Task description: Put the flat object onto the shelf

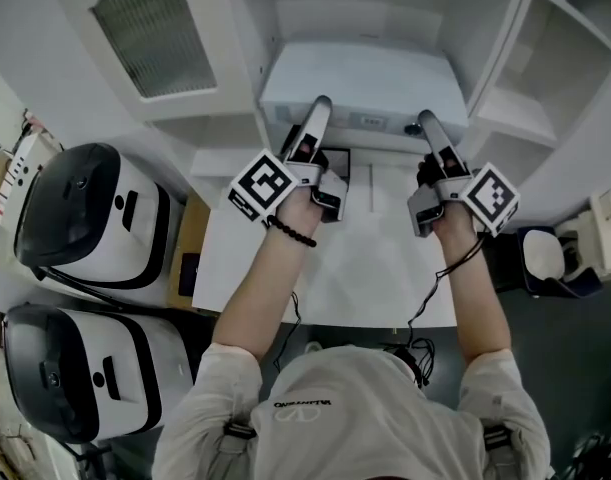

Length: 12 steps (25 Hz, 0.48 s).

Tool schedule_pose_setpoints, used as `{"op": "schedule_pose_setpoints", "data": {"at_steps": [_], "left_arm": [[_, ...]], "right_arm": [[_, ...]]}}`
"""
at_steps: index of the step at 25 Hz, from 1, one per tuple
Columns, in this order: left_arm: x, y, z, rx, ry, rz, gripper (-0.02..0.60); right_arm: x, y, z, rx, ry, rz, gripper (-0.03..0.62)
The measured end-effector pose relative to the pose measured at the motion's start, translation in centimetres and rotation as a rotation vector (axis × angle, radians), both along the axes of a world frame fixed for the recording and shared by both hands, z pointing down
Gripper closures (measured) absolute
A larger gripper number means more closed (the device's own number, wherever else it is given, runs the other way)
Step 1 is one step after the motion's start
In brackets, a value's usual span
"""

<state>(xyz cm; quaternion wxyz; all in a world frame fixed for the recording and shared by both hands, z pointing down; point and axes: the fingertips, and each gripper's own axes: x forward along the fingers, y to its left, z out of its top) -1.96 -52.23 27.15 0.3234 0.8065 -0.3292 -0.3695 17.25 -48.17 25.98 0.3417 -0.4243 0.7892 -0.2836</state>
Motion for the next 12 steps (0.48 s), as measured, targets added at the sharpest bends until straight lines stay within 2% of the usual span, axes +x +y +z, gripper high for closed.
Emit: {"op": "schedule_pose_setpoints", "data": {"at_steps": [2, 4, 6, 8, 9, 12], "left_arm": [[-1.1, 1.7, 0.6, 0.041, -0.076, -0.046, 0.195], [-2.2, 3.5, 0.9, 0.091, -0.173, -0.099, 0.196], [-2.4, 5.3, 0.9, 0.165, -0.318, -0.152, 0.226], [-2.0, 6.4, 0.2, 0.26, -0.477, -0.201, 0.282], [-1.8, 6.8, -0.3, 0.309, -0.55, -0.228, 0.322], [-0.8, 7.4, -1.7, 0.423, -0.711, -0.28, 0.467]], "right_arm": [[1.0, 2.0, 0.4, 0.028, 0.093, 0.098, 0.175], [2.1, 4.3, 0.4, 0.086, 0.267, 0.24, 0.195], [2.2, 6.9, 0.0, 0.185, 0.448, 0.36, 0.29], [0.9, 8.5, -0.5, 0.271, 0.609, 0.417, 0.414], [0.1, 8.8, -0.6, 0.296, 0.665, 0.423, 0.446], [-1.5, 8.3, -1.0, 0.309, 0.707, 0.402, 0.511]]}}
